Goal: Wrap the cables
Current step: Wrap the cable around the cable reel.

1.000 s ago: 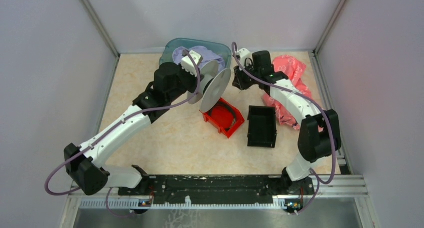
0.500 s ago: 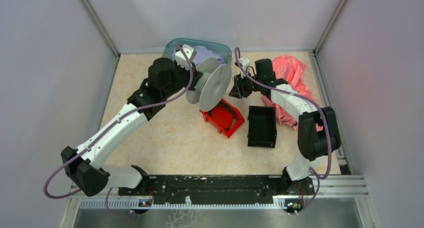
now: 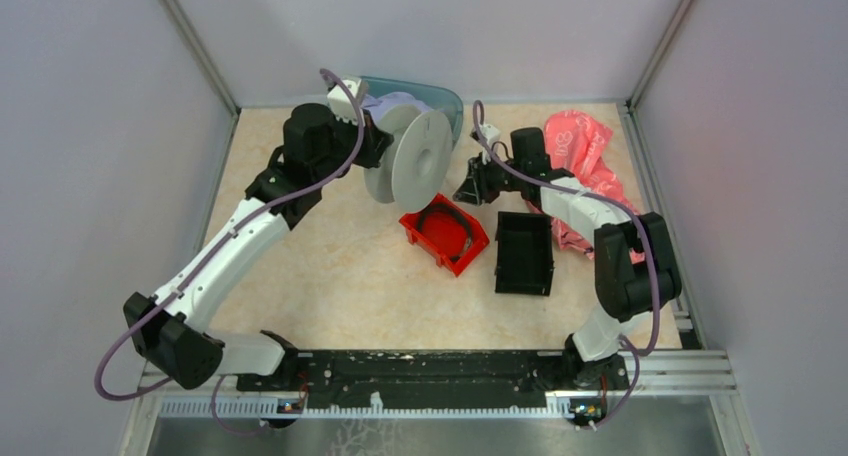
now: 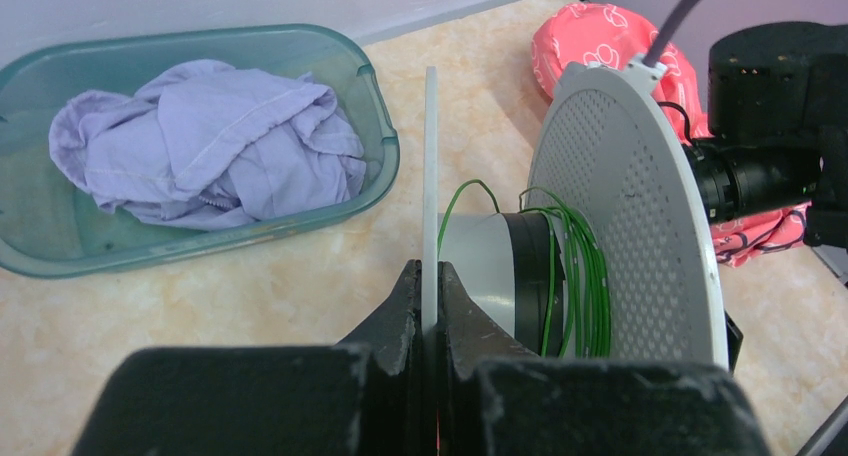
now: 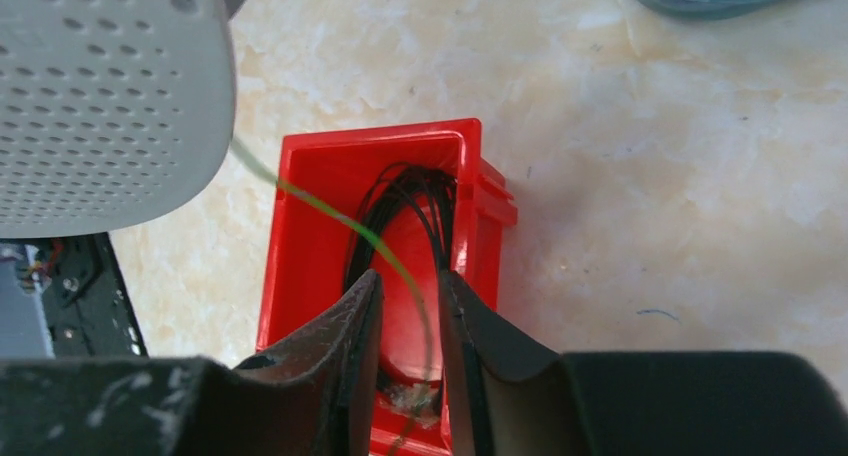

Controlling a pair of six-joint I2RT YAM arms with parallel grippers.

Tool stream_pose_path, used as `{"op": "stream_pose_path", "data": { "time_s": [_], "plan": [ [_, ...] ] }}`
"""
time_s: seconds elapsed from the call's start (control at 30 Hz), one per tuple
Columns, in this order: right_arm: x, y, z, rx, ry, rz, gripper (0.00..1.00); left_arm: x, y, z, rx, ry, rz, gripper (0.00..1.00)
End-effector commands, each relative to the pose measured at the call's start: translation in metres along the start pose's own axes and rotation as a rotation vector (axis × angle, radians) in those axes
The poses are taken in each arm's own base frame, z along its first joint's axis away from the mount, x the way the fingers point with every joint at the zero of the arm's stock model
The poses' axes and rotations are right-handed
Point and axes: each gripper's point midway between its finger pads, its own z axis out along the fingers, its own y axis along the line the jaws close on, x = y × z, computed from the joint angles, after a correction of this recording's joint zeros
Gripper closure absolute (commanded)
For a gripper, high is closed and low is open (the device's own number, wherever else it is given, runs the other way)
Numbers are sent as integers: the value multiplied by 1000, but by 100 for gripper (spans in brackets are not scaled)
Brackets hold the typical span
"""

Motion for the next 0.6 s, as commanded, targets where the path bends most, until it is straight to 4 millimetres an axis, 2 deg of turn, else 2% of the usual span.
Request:
{"op": "stream_pose_path", "data": {
  "time_s": [0.0, 0.3, 0.4, 0.57],
  "plan": [
    [-27, 17, -6, -68, -102, -48, 73, -40, -11, -2, 37, -103, -79, 100],
    [-17, 35, -1, -140, -101, -50, 78, -34, 6, 9, -21, -79, -175, 100],
    [-18, 48, 1, -186, -108, -53, 83, -34, 12, 12, -50, -77, -197, 100],
    [-21, 77, 5, -269, -109, -61, 84, -28, 22, 18, -103, -69, -207, 100]
  ]
}}
